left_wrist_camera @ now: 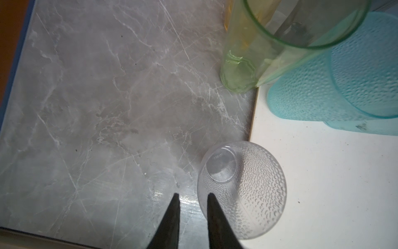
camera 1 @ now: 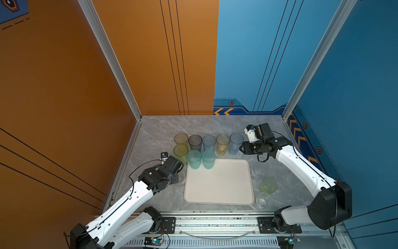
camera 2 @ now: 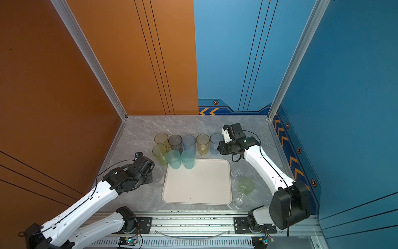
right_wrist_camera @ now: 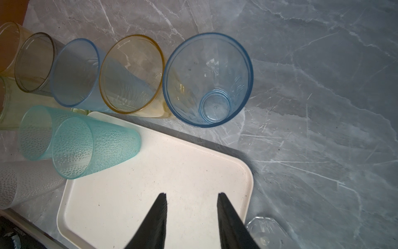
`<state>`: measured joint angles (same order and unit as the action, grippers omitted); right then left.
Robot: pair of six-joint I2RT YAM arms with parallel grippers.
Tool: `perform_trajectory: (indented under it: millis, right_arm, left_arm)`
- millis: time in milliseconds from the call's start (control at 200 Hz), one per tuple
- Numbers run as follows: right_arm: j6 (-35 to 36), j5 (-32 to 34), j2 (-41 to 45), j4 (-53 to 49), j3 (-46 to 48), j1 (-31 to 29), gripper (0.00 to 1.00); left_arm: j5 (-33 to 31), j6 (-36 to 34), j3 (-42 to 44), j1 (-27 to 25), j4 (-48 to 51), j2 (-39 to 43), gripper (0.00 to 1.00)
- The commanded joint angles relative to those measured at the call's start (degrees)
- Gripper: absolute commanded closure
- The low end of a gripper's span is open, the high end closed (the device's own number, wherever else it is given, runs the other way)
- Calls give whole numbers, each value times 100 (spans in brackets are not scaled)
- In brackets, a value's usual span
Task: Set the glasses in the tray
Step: 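Close the left gripper on the rim of the clear dimpled cup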
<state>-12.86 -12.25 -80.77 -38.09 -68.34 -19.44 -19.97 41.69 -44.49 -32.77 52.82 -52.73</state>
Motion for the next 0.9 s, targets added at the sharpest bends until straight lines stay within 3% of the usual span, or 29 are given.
perform_trajectory:
  millis: [0,486,891]
  right_arm:
    - [113,-116,-104,83,-139,-51,62]
    - [135,-74,-167,47,-100,-86,62]
    - [177,-33,-175,5,-90,-86,62]
  left_arm:
    - [553,15,255,211,-248,1,76]
    - [775,-192,342,437,-633,-263,76]
    - [822,-330,344,592,-651,-419,84]
